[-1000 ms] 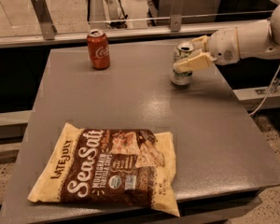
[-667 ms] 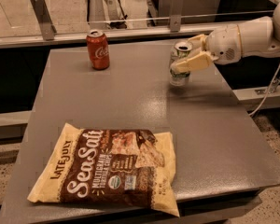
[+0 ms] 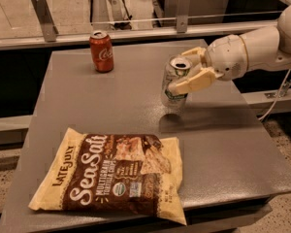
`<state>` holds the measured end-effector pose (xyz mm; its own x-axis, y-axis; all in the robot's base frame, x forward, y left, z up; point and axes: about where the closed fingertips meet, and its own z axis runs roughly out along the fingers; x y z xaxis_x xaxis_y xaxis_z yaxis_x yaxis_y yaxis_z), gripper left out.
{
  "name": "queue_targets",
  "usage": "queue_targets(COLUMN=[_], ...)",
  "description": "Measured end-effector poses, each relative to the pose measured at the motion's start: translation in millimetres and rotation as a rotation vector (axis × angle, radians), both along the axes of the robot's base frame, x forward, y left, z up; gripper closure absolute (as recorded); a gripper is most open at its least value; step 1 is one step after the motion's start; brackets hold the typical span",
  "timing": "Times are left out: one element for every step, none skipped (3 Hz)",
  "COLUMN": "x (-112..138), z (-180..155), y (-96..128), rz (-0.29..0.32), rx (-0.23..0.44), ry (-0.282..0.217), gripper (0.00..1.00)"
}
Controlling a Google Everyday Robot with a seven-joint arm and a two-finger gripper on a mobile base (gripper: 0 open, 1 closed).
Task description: Move 7up can near brown chip bag
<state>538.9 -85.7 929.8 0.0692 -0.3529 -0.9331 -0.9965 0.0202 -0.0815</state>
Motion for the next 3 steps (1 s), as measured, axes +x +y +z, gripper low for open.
queue_targets(x=[-25.8, -45.1, -55.2], z=[-4.7, -13.4, -24.7], y=[21.1, 40.5, 55.7], rz=[0.077, 0.138, 0.178], rx=[0.027, 0.041, 0.035], ry=[0.004, -0.011, -0.010], gripper=[1.00, 0.82, 0.59])
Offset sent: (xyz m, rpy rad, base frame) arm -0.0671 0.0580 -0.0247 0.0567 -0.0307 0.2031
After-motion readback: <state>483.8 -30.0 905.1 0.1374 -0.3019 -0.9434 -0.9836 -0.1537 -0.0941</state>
